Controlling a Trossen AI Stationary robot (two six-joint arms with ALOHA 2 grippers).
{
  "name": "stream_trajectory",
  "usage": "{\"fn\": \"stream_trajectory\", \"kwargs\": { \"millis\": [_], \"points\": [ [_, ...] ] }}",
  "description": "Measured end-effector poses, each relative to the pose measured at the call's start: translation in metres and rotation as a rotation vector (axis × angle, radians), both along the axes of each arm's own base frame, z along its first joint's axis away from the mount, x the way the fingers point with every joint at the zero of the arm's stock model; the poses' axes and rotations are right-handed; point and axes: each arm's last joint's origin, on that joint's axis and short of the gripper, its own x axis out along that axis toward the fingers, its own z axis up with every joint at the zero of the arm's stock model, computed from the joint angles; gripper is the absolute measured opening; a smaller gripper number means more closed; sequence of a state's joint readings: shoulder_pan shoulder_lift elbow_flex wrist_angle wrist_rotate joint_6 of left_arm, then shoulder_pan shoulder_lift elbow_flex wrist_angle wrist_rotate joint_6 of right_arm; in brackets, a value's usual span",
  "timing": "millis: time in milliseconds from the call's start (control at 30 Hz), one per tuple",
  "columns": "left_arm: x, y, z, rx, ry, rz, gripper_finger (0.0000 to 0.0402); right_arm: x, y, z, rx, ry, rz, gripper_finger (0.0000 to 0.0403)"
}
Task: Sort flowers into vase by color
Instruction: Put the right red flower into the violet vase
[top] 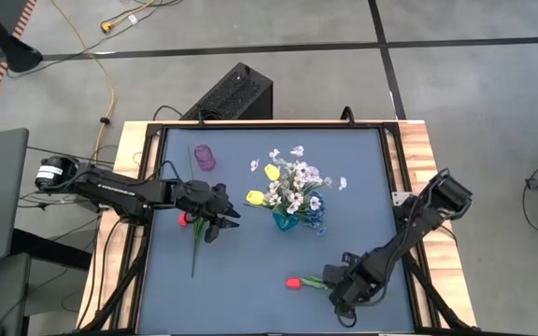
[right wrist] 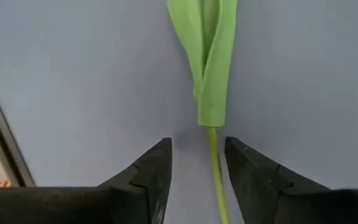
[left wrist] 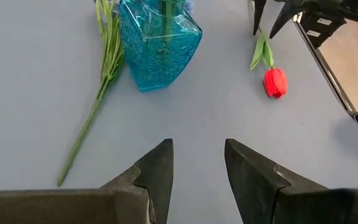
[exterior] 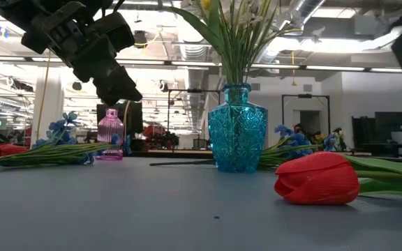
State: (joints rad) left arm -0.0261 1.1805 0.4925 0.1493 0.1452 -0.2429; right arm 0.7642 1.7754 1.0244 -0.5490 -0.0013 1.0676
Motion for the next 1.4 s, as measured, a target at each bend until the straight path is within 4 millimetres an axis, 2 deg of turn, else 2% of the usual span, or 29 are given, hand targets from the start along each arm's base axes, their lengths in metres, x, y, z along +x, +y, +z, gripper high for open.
{"fn": "stream_trajectory", "kwargs": {
  "millis": [200,500,633,867,1033,1267,1400],
  "points": [
    [0.0,0.0,0.0,0.007,-0.002,-0.005,0.0132,-0.008,0.006,-0.011,-0.053,0.049,-0.047,0.0149],
    [0.003,0.001,0.006,0.003,-0.064,0.048,0.0132,-0.014,0.007,-0.002,-0.057,0.017,-0.026,0.0023],
    [0.005,0.002,0.009,0.009,-0.108,0.093,0.0132,-0.015,0.003,0.007,-0.031,0.017,0.021,0.0023],
    [0.007,0.003,0.012,0.013,-0.143,0.111,0.0132,-0.013,-0.011,0.046,0.016,-0.127,0.097,0.0024],
    [0.002,0.006,0.02,0.012,-0.171,0.111,0.0132,-0.017,-0.032,0.083,0.019,-0.265,0.106,0.0026],
    [-0.013,0.014,0.039,0.006,-0.241,0.156,0.0132,-0.023,-0.072,0.141,-0.01,-0.583,0.061,0.0026],
    [-0.019,0.015,0.05,-0.027,-0.3,0.174,0.0132,-0.022,-0.095,0.177,-0.026,-0.846,0.025,0.0028]
  ]
}}
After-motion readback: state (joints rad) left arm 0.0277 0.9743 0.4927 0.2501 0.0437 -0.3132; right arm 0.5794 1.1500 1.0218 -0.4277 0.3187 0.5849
